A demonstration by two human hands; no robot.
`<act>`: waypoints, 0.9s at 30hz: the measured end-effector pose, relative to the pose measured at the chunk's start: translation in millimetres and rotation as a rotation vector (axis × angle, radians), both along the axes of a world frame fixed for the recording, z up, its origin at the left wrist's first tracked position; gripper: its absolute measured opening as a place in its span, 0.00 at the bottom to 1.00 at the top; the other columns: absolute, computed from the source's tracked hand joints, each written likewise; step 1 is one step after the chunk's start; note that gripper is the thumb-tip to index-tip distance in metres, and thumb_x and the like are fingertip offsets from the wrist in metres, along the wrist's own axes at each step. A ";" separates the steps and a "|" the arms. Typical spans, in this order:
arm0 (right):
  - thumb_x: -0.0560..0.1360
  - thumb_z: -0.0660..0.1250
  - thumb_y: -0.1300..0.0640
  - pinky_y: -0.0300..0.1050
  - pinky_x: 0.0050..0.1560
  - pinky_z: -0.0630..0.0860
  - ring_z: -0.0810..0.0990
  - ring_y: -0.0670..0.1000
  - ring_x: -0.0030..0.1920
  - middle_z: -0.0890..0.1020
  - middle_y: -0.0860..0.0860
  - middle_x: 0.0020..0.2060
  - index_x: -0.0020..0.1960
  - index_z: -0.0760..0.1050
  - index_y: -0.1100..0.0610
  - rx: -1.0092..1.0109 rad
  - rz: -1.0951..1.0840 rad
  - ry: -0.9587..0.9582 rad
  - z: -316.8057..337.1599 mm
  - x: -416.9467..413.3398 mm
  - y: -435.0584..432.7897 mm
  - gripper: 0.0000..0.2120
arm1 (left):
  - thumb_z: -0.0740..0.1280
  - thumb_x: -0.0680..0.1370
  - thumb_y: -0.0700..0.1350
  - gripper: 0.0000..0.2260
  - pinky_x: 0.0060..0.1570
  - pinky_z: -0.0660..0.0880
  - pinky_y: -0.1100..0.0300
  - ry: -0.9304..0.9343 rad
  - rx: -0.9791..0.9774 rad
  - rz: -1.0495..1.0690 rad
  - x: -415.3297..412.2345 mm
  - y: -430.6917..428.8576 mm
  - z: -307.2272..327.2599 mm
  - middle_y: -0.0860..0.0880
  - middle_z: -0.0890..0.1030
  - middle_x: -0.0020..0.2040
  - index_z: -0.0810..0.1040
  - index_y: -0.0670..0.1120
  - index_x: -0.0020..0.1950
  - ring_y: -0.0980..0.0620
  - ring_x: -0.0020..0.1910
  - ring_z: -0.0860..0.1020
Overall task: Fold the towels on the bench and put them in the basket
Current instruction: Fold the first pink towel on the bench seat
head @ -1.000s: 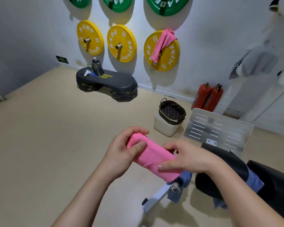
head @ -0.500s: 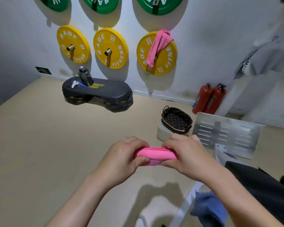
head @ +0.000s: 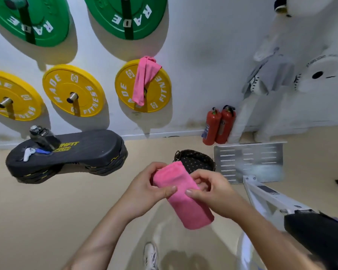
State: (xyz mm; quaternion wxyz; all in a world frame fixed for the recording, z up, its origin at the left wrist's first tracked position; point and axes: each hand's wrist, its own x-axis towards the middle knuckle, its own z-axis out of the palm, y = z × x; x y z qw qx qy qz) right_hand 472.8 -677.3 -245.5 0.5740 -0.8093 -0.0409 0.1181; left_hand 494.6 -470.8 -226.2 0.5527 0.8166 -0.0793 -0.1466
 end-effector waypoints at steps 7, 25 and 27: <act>0.71 0.72 0.66 0.34 0.35 0.72 0.77 0.43 0.32 0.80 0.54 0.36 0.48 0.75 0.60 0.168 -0.330 0.247 -31.5 108.8 26.8 0.08 | 0.71 0.73 0.46 0.17 0.37 0.75 0.65 0.091 -0.078 0.038 149.8 -7.8 -40.3 0.50 0.80 0.43 0.71 0.58 0.59 0.58 0.38 0.77; 0.70 0.71 0.64 0.56 0.47 0.80 0.81 0.56 0.43 0.82 0.53 0.39 0.41 0.74 0.53 -0.005 -0.903 0.602 -367.4 403.8 -64.5 0.08 | 0.60 0.75 0.43 0.21 0.42 0.72 0.63 0.156 0.406 -0.328 408.7 -132.6 -369.4 0.54 0.72 0.59 0.66 0.58 0.66 0.56 0.48 0.75; 0.70 0.71 0.62 0.51 0.47 0.79 0.80 0.52 0.43 0.81 0.50 0.40 0.41 0.73 0.51 -0.098 -0.864 0.614 -425.2 432.4 -73.7 0.09 | 0.58 0.75 0.45 0.20 0.44 0.72 0.61 0.092 0.497 -0.398 428.6 -143.1 -424.4 0.55 0.68 0.60 0.66 0.55 0.68 0.52 0.52 0.75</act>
